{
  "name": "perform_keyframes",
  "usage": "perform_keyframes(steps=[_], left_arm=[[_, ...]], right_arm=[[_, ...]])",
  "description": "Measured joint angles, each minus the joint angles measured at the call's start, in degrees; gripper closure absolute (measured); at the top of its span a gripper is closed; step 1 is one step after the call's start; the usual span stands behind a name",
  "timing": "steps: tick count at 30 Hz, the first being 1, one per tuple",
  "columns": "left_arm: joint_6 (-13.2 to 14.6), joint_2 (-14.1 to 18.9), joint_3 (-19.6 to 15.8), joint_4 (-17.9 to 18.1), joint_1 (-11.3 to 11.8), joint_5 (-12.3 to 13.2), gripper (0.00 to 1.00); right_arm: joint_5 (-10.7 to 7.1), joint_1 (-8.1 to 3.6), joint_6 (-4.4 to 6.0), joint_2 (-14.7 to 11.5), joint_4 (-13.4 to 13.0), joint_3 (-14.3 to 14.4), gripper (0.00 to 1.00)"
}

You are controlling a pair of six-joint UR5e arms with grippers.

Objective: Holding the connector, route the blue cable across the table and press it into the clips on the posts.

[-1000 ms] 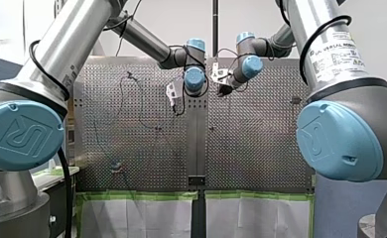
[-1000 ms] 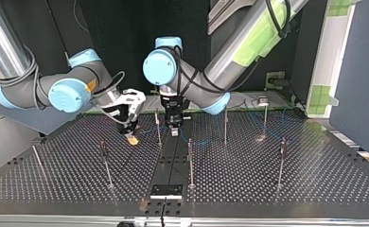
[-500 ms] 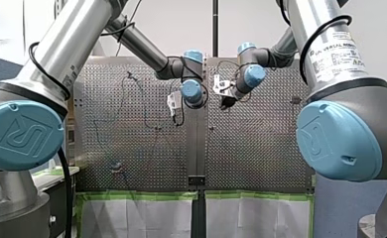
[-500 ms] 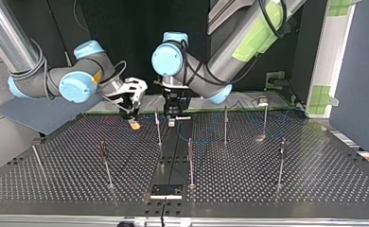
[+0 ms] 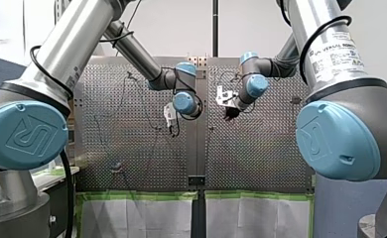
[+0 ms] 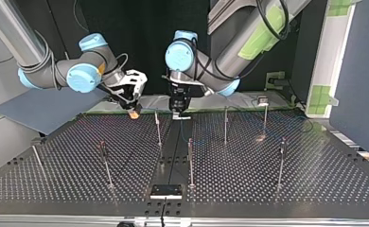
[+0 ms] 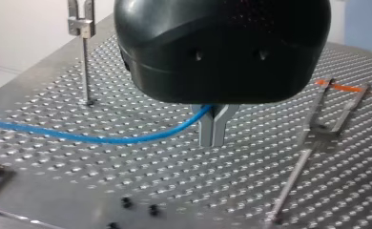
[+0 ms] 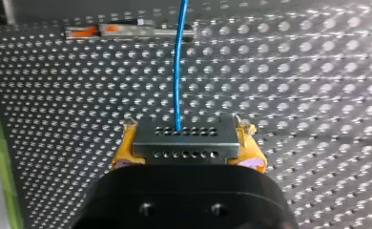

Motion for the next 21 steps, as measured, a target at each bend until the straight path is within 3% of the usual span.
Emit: perform_keyframes(steps=[9,17,21], left_arm=[[-0.6,-4.6,-5.0,4.1,0.1,3.3,1.0],[-1.0,-6.8,-8.9,3.9,0.2,4.8,1.0],[-1.4,-6.9,-8.7,3.8,0.1,5.5,1.0]], right_arm=[[-0.17,-0.13,1.35,0.1,-2.5,3.5,1.0],[-0.34,-0.75,1.57,0.2,-3.2,4.0,1.0],[-0.37,-1.09,1.63,0.2,-4.5,4.4,1.0]])
